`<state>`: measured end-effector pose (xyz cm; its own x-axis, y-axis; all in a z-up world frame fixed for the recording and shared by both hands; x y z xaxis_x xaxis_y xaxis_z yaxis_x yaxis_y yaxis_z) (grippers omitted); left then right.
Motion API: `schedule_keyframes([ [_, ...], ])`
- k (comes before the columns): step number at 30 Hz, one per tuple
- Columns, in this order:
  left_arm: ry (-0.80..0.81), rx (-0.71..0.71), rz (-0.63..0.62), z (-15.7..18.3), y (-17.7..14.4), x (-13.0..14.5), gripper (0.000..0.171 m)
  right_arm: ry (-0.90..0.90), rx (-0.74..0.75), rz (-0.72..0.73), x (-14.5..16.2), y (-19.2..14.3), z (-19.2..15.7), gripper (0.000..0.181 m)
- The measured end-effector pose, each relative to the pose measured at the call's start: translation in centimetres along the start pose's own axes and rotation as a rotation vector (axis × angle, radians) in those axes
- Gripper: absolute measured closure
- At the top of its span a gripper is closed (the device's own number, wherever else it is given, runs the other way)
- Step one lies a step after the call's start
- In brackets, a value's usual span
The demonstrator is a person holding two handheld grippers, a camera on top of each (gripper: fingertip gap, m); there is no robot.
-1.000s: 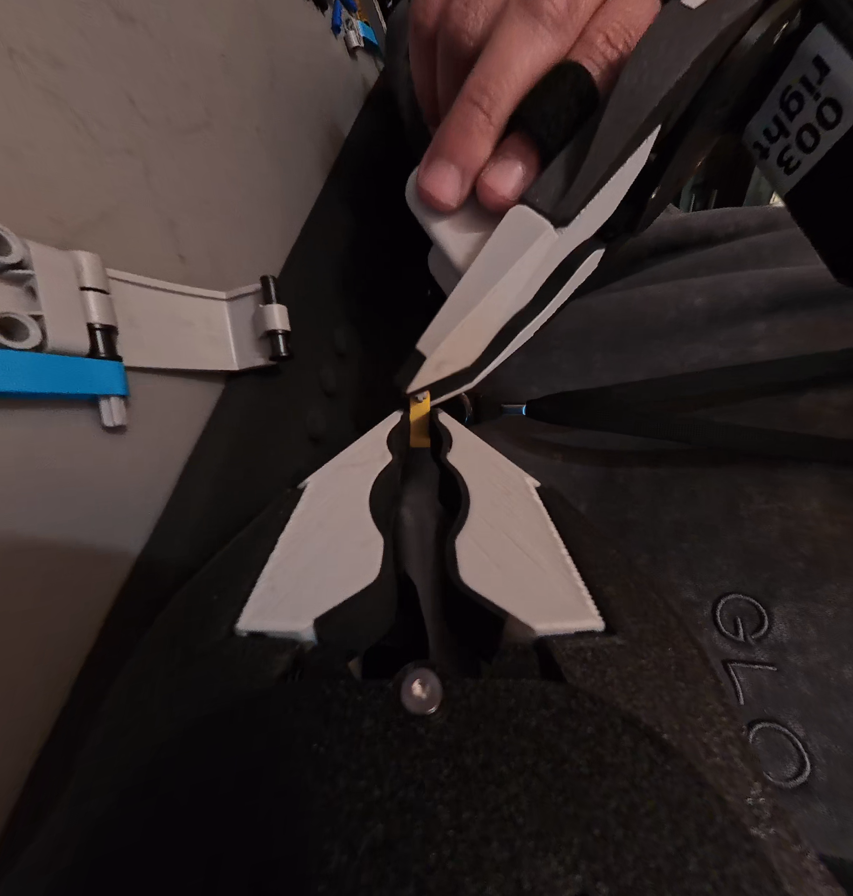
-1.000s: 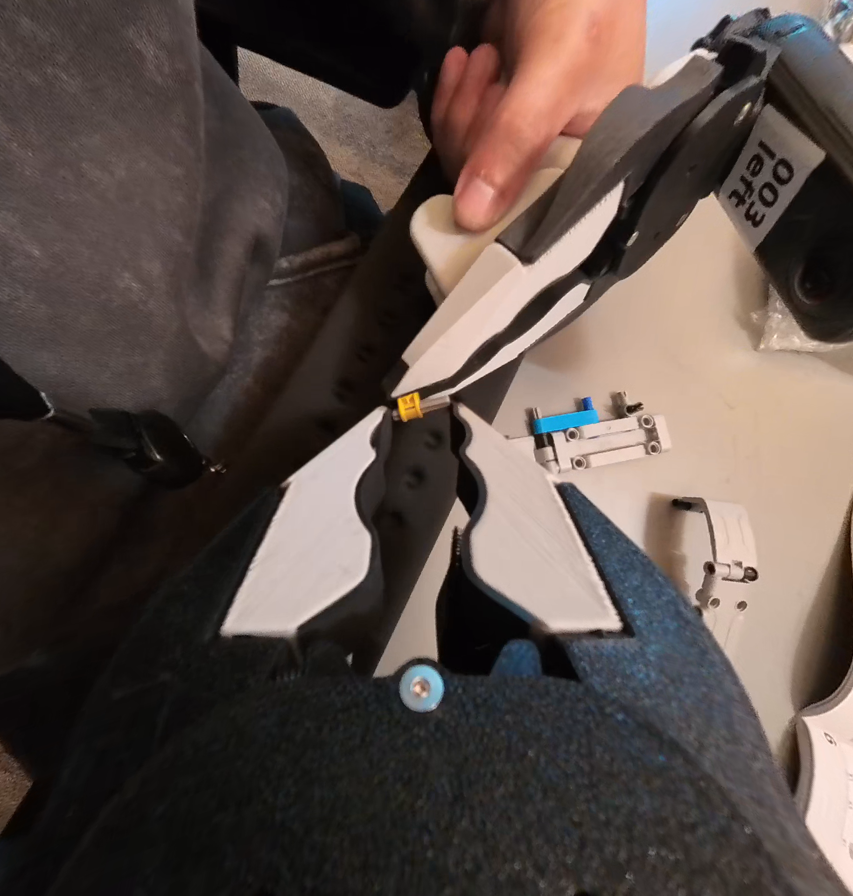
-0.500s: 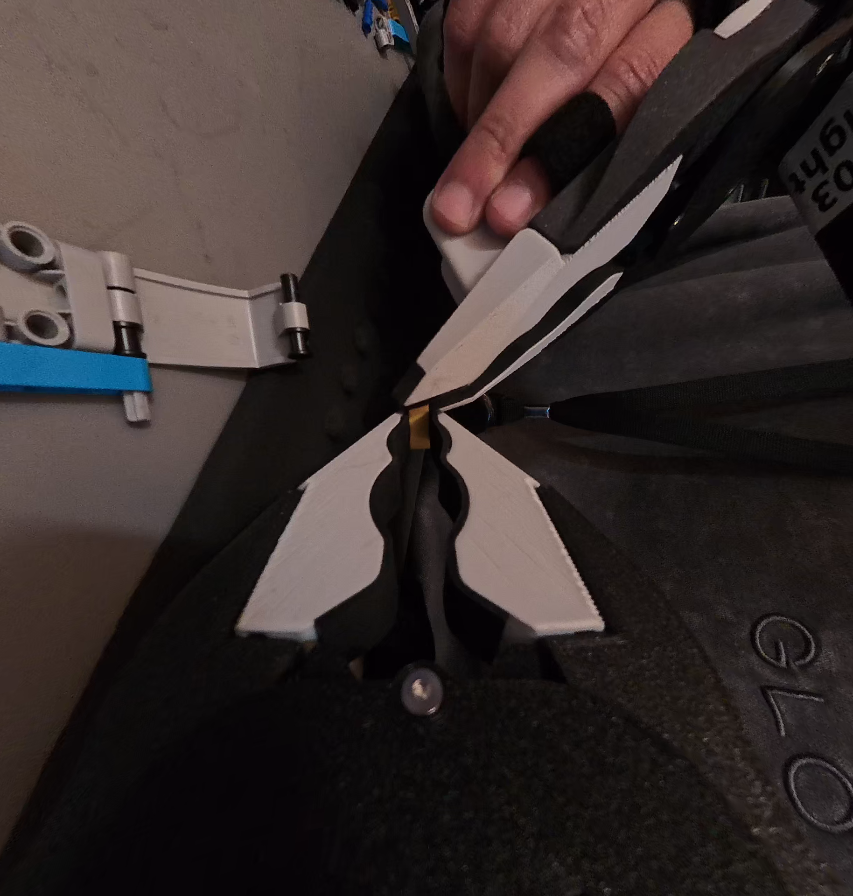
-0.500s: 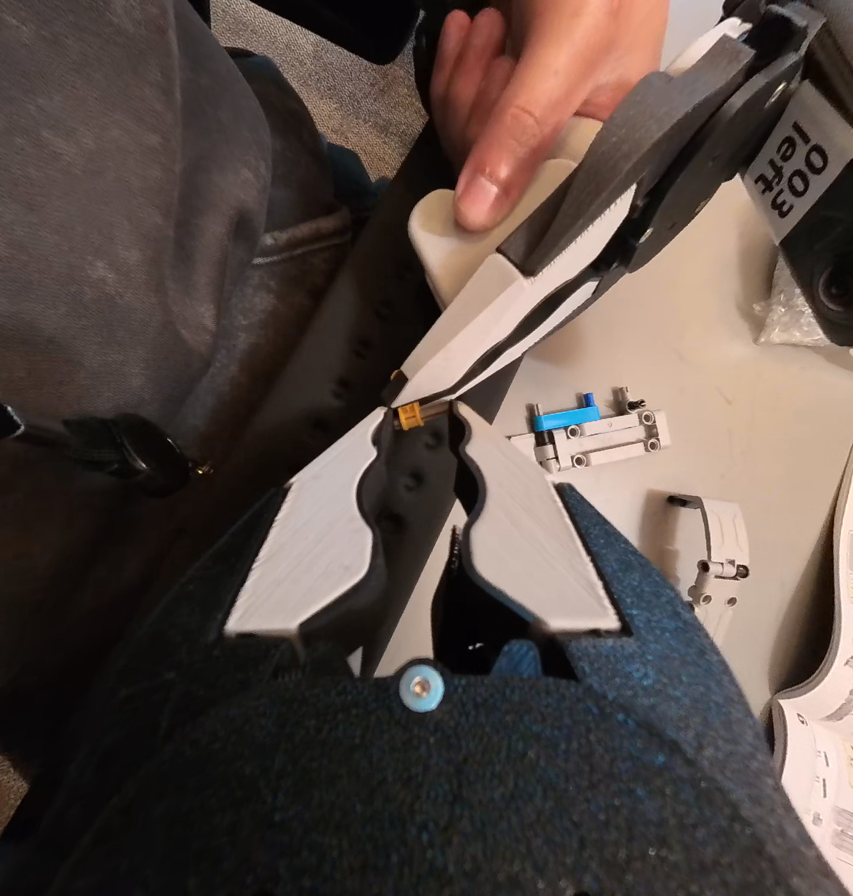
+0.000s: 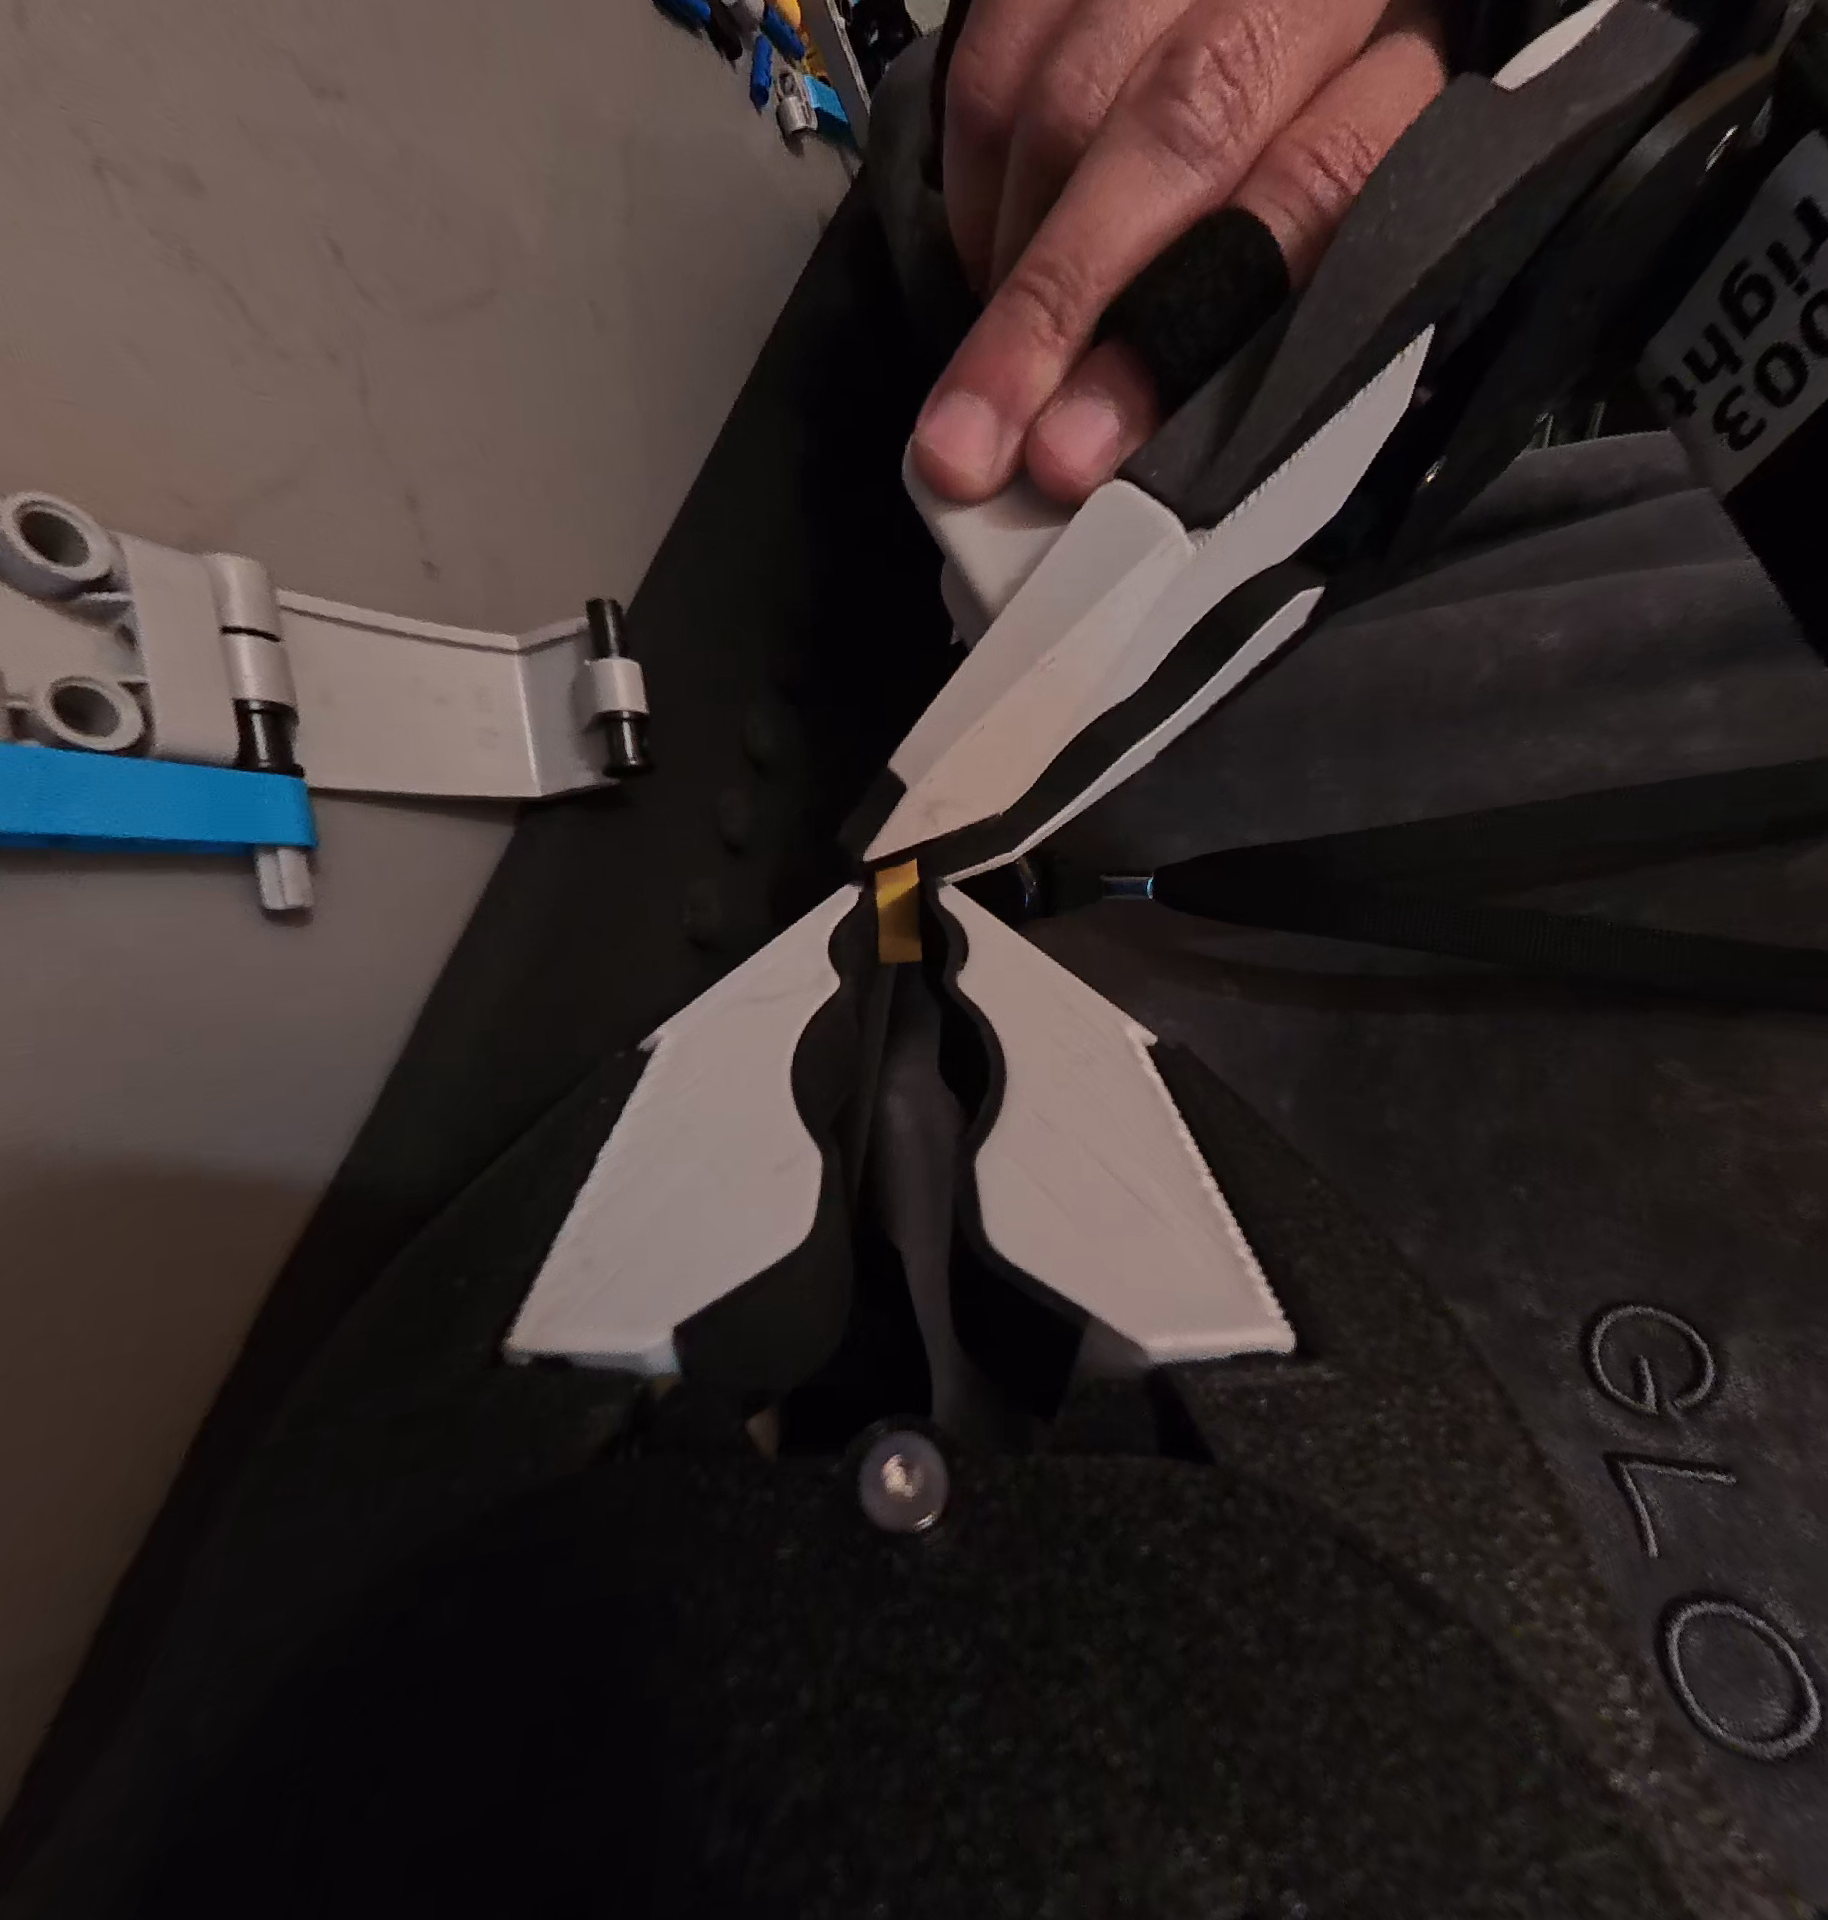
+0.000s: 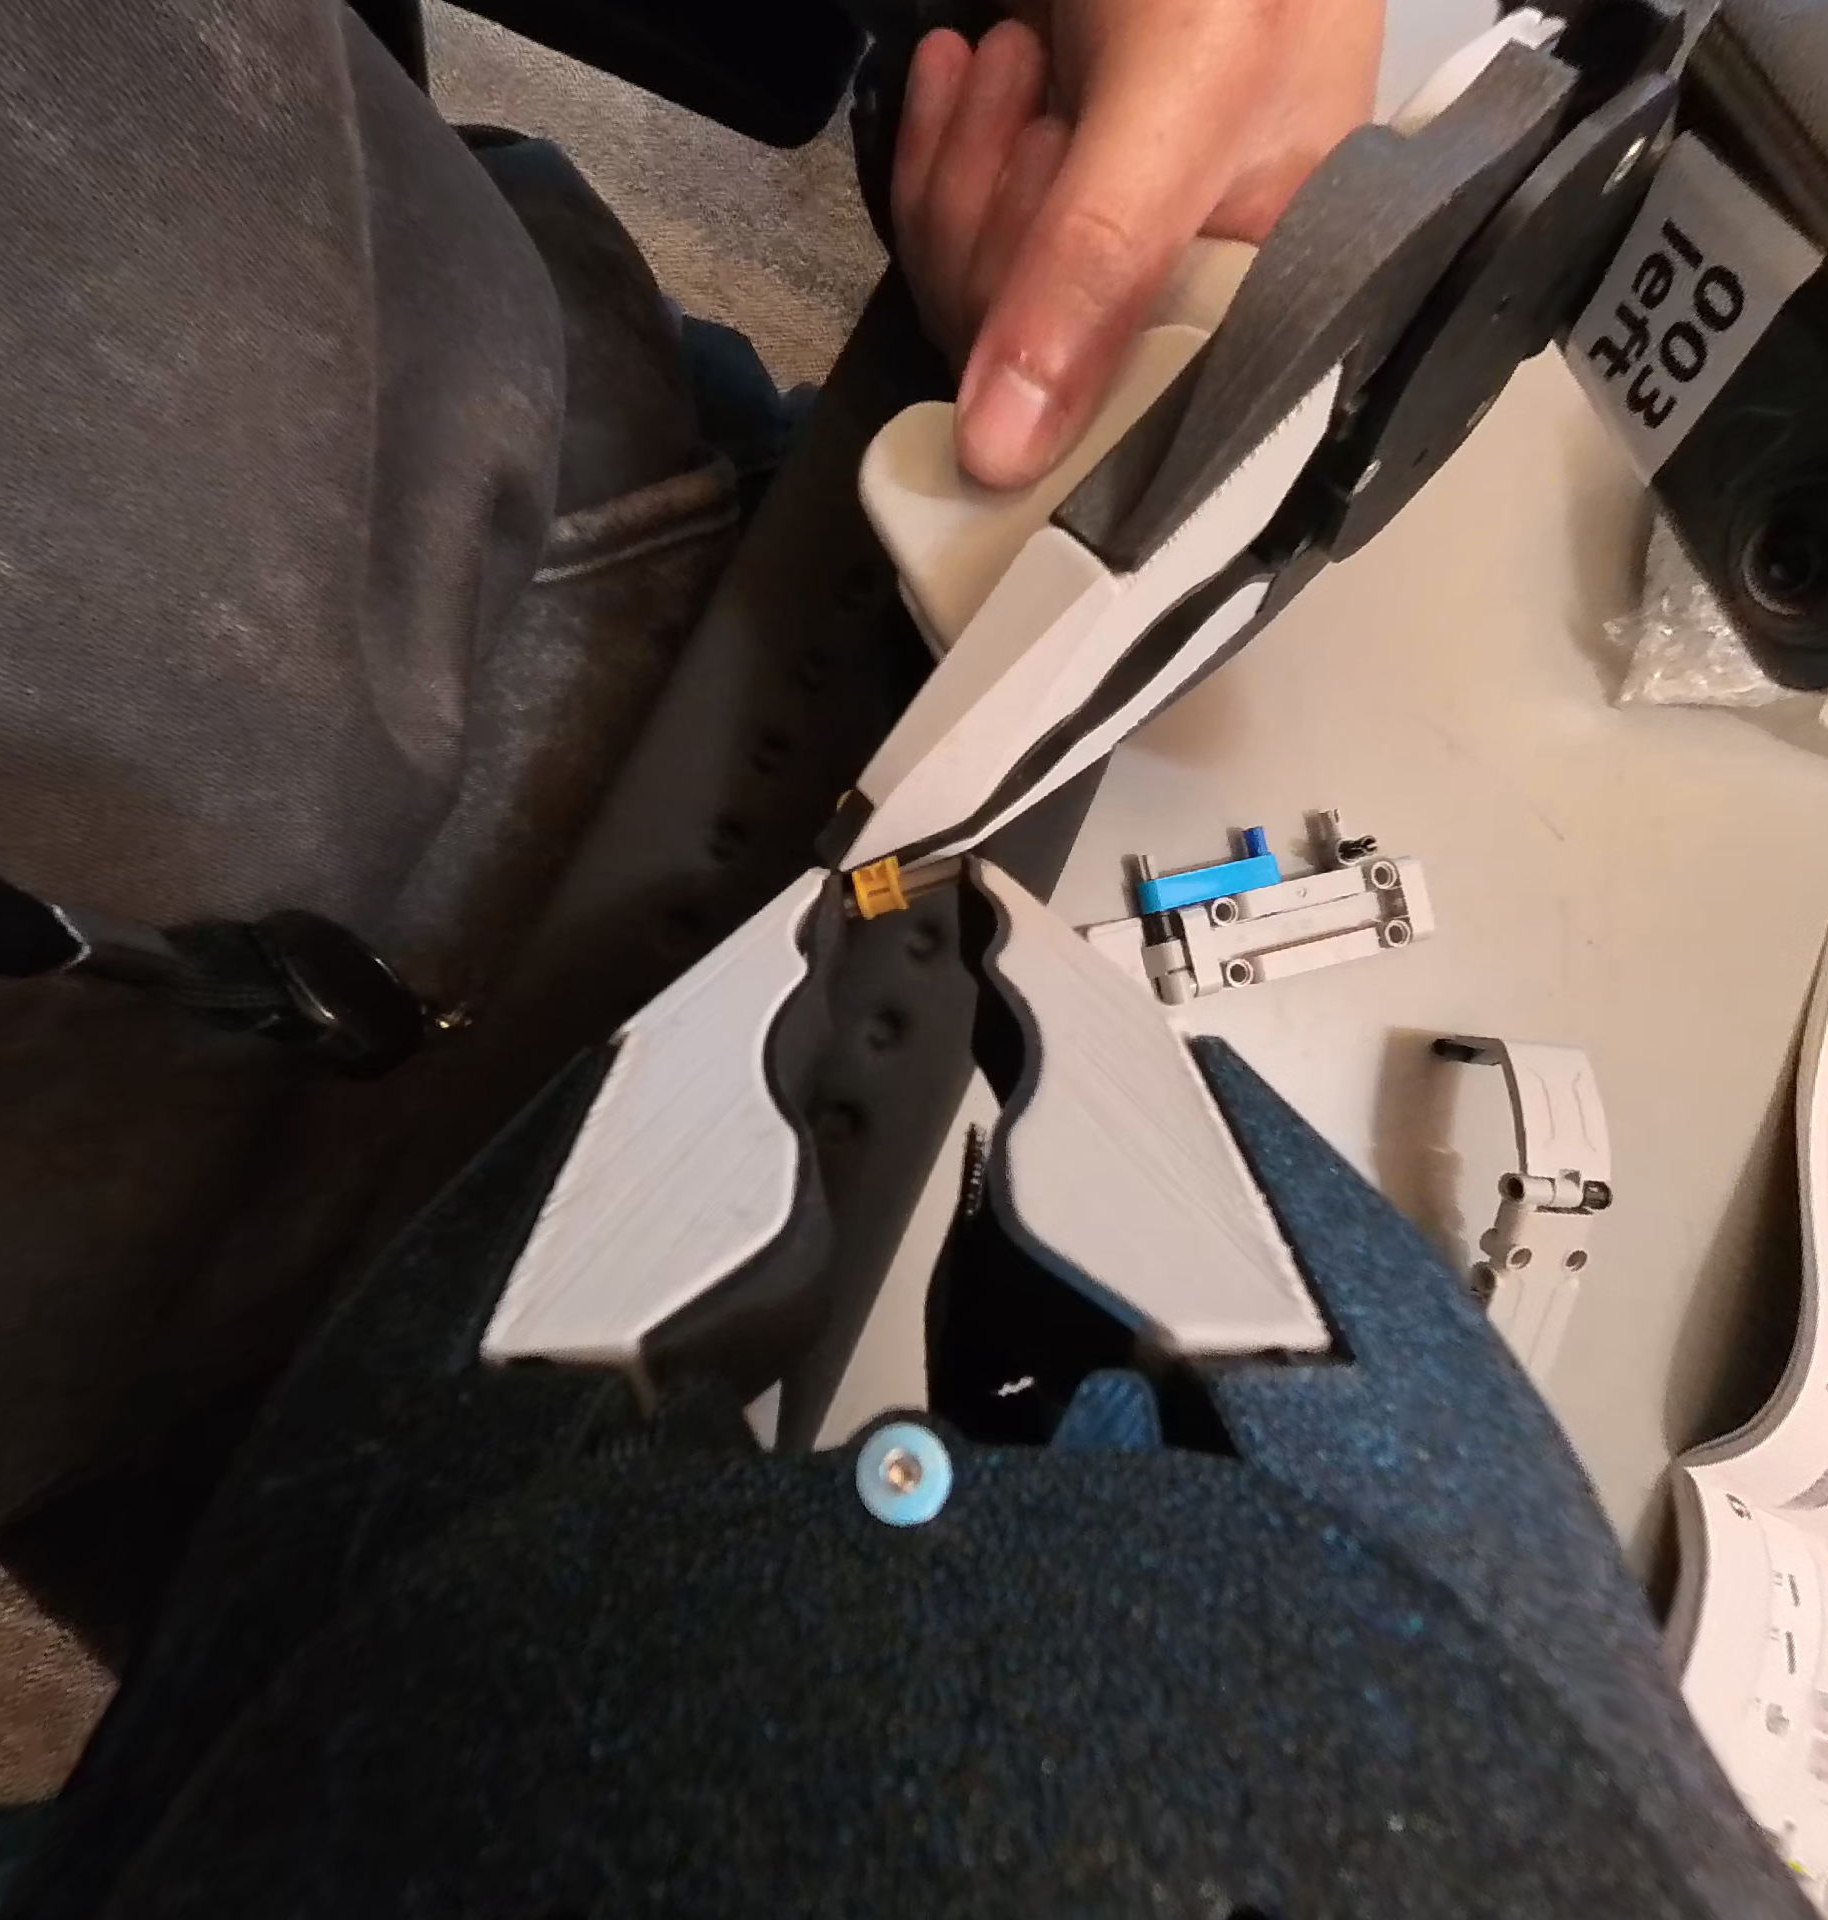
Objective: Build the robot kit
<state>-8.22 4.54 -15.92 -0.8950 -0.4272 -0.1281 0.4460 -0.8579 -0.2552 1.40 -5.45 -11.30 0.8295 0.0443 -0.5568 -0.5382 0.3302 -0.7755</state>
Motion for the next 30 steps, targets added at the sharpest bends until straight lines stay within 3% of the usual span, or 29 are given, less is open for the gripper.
schedule_keyframes([
  [8,0.021,0.018,0.062,0.2,-0.6,0.0,0.166,0.113,-0.013,0.086,0.7,-0.2,0.8,0.162],
  [10,0.072,0.109,0.174,0.9,-1.8,-0.1,0.165,0.244,0.025,0.237,1.5,-1.3,1.9,0.161],
  [11,0.117,0.146,0.25,1.3,-2.4,-0.1,0.165,0.324,0.023,0.329,1.9,-2.0,2.4,0.171],
  [15,0.267,0.197,0.566,2.4,-4.5,0.6,0.166,0.6,0.049,0.579,3.2,-3.1,3.4,0.164],
  [18,0.346,0.171,0.723,2.8,-5.5,1.4,0.166,0.833,0.015,0.815,4.1,-2.5,3.7,0.165],
  [21,0.429,-0.032,0.787,3.3,-4.9,1.6,0.165,0.999,-0.031,1.011,4.6,-1.9,3.7,0.153],
  [25,0.669,-0.478,0.858,4.8,-3.3,1.9,0.165,1.115,0.078,0.974,3.6,-1.1,3.3,0.135],
  [28,0.876,-0.817,0.919,5.8,-1.8,2.2,0.165,1.153,0.288,0.994,1.8,-0.4,2.4,0.134],
  [30,0.979,-1.01,0.918,5.9,-0.6,2.3,0.165,1.185,0.437,1.029,1.3,-0.3,1.7,0.146],
])
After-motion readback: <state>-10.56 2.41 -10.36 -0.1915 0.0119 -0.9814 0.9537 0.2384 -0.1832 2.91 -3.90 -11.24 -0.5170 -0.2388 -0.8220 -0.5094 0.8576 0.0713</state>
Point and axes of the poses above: each gripper's, where its closed fingertips meet, y out along the fingers, x out of its underside, z = x × y across the jaws, the point moved 10 cm from there along -y, back along the fingers, and after that the axes turned 11 degrees about -y, right-handed, at the moved point
